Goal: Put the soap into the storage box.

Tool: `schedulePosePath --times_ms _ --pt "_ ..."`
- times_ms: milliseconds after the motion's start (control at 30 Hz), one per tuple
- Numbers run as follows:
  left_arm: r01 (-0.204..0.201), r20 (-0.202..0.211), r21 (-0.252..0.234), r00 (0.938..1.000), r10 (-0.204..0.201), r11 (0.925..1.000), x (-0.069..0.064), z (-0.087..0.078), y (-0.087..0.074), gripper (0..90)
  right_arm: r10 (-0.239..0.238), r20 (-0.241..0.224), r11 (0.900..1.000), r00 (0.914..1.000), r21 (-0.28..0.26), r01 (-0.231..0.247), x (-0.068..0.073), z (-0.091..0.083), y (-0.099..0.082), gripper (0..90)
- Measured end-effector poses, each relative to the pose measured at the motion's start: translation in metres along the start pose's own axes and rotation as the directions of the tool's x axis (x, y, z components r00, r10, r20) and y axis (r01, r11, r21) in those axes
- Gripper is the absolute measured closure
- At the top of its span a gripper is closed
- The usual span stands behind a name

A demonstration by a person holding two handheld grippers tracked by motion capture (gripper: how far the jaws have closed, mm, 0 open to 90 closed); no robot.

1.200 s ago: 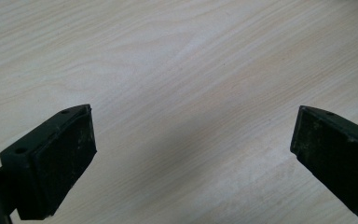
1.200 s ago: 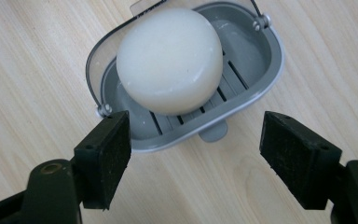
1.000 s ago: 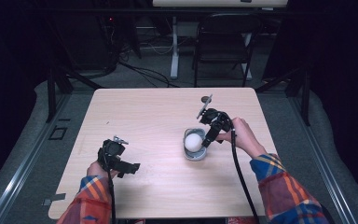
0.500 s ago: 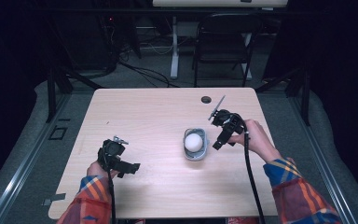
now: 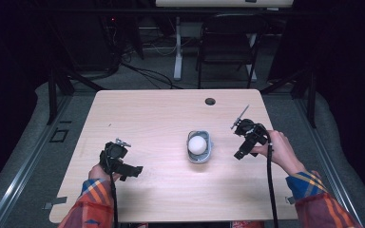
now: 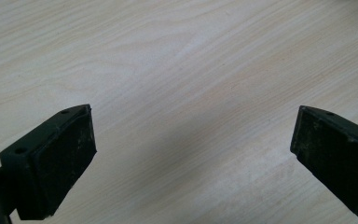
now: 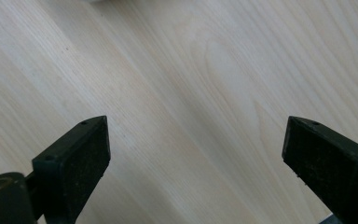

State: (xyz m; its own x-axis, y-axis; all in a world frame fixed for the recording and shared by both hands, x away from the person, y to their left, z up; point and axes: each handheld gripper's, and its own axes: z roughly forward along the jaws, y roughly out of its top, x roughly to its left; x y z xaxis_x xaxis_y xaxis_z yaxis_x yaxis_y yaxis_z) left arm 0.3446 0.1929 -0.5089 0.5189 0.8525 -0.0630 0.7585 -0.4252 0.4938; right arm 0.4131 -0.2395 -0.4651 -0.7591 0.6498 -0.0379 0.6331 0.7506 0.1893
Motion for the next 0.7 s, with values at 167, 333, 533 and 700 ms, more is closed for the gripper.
schedulePosePath --times_ms 167,333,533,700 --pt "0.001 0.000 -0.002 1.0000 -0.001 1.0000 0.000 0.000 0.000 0.0 0.034 -0.002 0.9994 0.9994 0.003 -0.034 -0.005 0.002 -0.020 5.6" --pt "0.002 0.000 -0.002 1.0000 -0.002 1.0000 0.000 0.000 0.000 0.0 0.038 0.003 0.9990 0.9993 0.023 -0.038 -0.005 0.007 -0.033 4.5" --pt "0.002 0.000 -0.001 1.0000 -0.002 1.0000 0.000 0.000 0.000 0.0 0.063 -0.002 0.9973 0.9980 0.038 -0.063 -0.001 0.018 -0.054 4.4" --pt "-0.002 0.004 0.004 1.0000 0.001 1.0000 0.000 0.000 0.000 0.0 0.039 0.031 0.9987 0.9988 0.030 -0.040 0.006 0.030 -0.073 4.7"
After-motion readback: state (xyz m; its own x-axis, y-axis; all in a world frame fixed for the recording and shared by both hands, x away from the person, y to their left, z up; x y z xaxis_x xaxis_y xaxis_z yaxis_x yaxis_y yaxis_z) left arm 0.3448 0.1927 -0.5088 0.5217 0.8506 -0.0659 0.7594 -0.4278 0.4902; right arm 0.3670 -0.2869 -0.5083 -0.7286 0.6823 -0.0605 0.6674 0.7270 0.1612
